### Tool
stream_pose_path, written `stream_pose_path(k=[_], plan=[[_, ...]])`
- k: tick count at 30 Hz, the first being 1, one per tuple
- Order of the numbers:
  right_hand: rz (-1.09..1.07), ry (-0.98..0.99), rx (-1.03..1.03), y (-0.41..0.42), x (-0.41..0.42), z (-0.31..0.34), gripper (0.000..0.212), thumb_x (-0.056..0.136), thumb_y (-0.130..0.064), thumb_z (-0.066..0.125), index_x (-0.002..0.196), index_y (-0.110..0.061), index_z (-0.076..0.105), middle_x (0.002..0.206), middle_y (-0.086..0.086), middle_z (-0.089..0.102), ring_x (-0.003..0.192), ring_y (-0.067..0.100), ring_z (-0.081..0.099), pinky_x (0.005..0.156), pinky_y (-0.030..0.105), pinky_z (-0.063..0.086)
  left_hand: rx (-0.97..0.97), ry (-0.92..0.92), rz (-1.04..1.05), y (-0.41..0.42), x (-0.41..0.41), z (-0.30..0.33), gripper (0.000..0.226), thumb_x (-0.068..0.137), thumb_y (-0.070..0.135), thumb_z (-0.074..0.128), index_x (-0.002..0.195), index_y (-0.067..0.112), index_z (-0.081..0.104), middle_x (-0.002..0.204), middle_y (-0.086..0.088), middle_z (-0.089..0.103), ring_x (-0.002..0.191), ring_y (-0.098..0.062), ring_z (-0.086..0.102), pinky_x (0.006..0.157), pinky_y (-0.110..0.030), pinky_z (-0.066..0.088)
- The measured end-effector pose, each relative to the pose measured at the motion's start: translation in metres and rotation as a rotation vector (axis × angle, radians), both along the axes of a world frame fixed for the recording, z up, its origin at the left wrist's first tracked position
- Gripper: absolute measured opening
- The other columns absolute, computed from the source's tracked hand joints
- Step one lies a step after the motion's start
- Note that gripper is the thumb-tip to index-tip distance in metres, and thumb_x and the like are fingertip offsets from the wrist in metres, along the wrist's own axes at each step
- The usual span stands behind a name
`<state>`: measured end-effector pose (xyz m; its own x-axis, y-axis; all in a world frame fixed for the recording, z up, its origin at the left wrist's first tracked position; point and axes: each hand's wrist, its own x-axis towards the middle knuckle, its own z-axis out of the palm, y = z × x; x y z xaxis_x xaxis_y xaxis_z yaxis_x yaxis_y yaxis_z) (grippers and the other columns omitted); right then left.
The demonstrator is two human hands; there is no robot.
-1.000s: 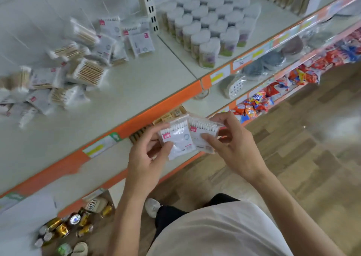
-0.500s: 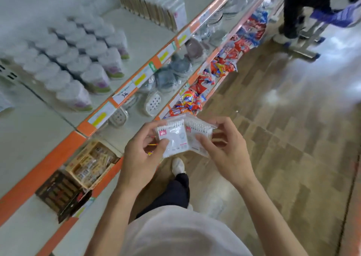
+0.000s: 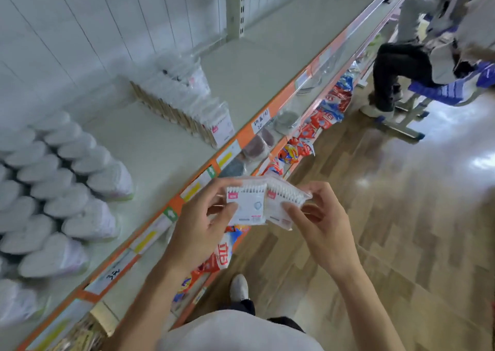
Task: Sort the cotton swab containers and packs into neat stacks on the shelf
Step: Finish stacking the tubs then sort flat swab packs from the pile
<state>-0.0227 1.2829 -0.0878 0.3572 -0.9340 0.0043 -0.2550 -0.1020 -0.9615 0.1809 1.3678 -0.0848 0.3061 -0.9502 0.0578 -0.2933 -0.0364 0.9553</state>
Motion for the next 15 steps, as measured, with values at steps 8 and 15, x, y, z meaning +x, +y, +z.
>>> stream_pose_path(k=[8, 15], plan=[[0.056, 0.035, -0.078, -0.084, 0.04, 0.003, 0.021, 0.093, -0.022, 0.071, 0.106, -0.029, 0.057, 0.099, -0.011, 0.073, 0.088, 0.015, 0.072, 0.076, 0.031, 0.058, -0.016, 0.015, 0.065, -0.074, 0.035, 0.018, 0.034, 0.095, 0.0, 0.062, 0.117, 0.026, 0.061, 0.116, 0.002, 0.071, 0.108, -0.015, 0.069, 0.093, -0.034, 0.055], [0.191, 0.165, -0.31, -0.172, 0.085, 0.006, 0.016, 0.093, -0.022, 0.071, 0.105, -0.029, 0.062, 0.108, -0.009, 0.064, 0.09, -0.007, 0.062, 0.064, 0.003, 0.044, -0.034, -0.03, 0.348, -0.099, 0.047, 0.023, 0.023, 0.092, 0.008, 0.067, 0.108, 0.022, 0.058, 0.116, 0.006, 0.063, 0.097, -0.019, 0.07, 0.08, -0.029, 0.058]])
